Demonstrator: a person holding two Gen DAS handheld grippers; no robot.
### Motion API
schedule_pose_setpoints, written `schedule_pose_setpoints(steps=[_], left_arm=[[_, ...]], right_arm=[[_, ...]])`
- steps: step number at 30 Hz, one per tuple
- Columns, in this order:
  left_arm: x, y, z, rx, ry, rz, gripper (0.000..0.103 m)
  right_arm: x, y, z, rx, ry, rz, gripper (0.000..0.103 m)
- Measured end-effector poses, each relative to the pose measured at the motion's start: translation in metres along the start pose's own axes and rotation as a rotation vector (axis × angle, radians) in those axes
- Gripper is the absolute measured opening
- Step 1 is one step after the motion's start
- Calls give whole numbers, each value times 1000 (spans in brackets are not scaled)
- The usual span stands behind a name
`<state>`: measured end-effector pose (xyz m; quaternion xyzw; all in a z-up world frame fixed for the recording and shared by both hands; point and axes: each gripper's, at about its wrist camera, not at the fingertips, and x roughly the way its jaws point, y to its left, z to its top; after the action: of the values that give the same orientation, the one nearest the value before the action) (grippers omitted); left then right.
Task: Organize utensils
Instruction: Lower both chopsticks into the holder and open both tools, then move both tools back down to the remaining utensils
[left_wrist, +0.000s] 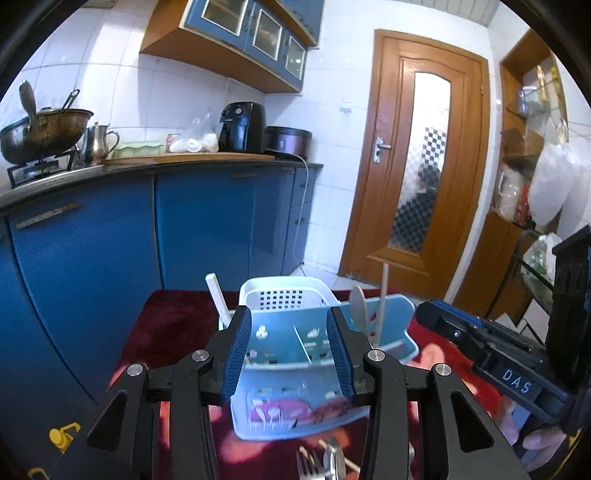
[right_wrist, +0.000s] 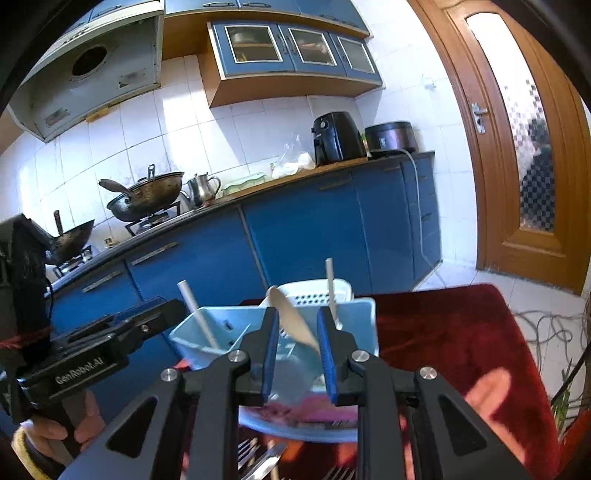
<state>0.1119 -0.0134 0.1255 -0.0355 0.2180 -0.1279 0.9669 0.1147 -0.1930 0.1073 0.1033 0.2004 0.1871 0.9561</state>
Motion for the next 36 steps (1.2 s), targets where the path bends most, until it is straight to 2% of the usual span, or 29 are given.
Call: schedule_pose_setpoints(steps=[9, 17, 21, 25, 27, 36], left_arm=[[-28, 1, -12, -16, 89, -3, 44], [-36, 10, -37, -47, 168, 23, 44], [-33, 13, -49, -53, 203, 29, 44], [-27, 13, -60, -59, 238, 18, 51], [-21, 12, -68, -55, 261, 18, 52], [15, 12, -98, -92, 397, -11, 54]], right_arm=[[-32, 17, -13, 37, 67, 13, 24], [-44, 20, -40, 61, 151, -18, 24], [-44, 13, -56, 82, 196, -34, 24], [-42, 5, -69, 100, 243, -54, 24], [-40, 1, -76, 115, 269, -65, 24], [-23, -19, -100, 194, 371, -84, 26]])
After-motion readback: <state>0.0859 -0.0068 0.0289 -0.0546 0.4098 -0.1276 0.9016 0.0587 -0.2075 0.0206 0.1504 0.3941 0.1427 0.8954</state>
